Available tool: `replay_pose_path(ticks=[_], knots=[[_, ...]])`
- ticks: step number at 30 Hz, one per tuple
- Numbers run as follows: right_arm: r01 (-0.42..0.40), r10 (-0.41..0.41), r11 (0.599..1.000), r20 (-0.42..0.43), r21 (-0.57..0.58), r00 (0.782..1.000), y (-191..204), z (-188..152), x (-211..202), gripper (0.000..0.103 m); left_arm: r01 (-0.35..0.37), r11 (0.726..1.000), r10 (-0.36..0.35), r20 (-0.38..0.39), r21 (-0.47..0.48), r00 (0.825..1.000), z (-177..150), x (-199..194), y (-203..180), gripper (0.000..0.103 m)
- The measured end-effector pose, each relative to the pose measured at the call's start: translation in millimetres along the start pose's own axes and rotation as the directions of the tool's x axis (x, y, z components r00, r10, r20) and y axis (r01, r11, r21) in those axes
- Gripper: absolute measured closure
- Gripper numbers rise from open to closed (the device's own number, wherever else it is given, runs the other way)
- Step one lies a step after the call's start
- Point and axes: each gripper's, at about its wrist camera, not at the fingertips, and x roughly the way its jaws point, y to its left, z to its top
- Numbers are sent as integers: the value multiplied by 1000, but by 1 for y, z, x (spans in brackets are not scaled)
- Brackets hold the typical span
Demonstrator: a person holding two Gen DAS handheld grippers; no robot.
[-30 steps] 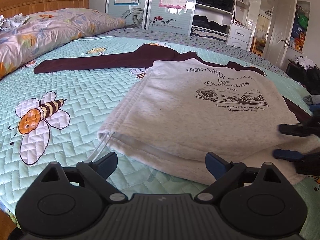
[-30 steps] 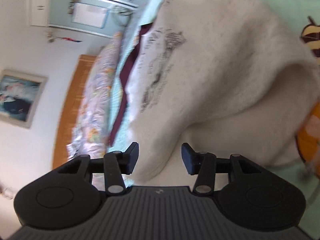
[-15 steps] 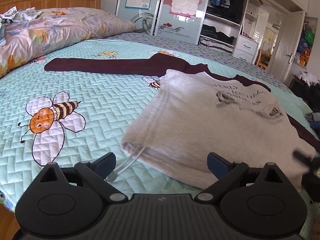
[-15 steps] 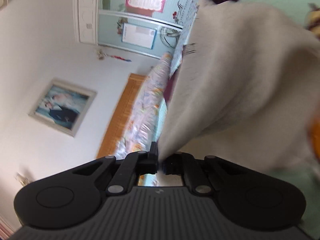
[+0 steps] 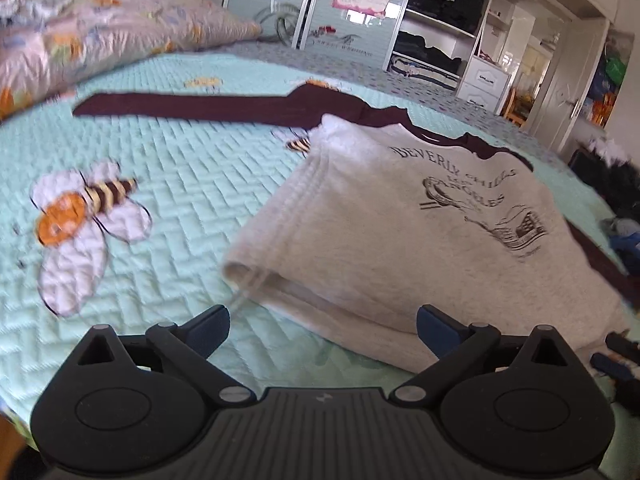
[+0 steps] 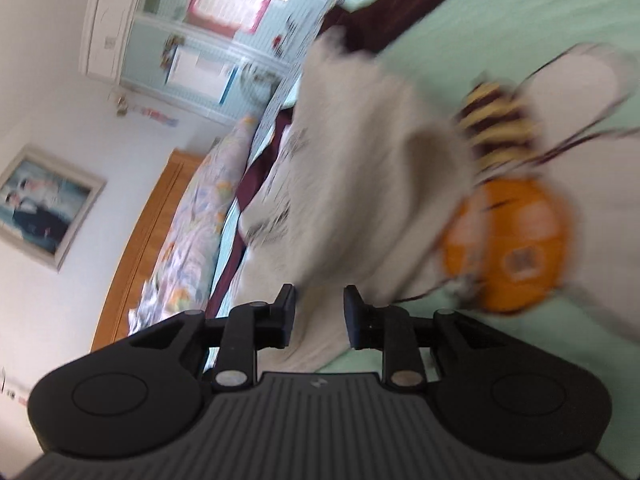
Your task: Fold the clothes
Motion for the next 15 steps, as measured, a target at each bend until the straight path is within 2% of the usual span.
replay_pose_path(ticks=[3,5,9,12,13,15], knots=[[-19,15,997,52,75,999,-22,2,-9,66,104,991,-107,-29,-80,994,1,6,1,3],[-27,19,993,66,112,998,-35,5,-8,65,139,984,-145,-50,-109,988,-1,10,-1,3],[43,-52,992,72,120,996,-35,16,5,63,144,982,-153,-67,-120,986,-3,11,-2,3],[97,-110,989,117,111,987,-30,21,0,61,142,981,-152,-71,-129,986,-3,11,-2,3],[105,-118,989,122,102,986,-29,23,1,57,138,982,-148,-72,-126,986,-3,12,-3,3],[117,-129,988,118,103,985,-30,28,11,57,131,985,-139,-71,-115,988,-4,12,-6,3]])
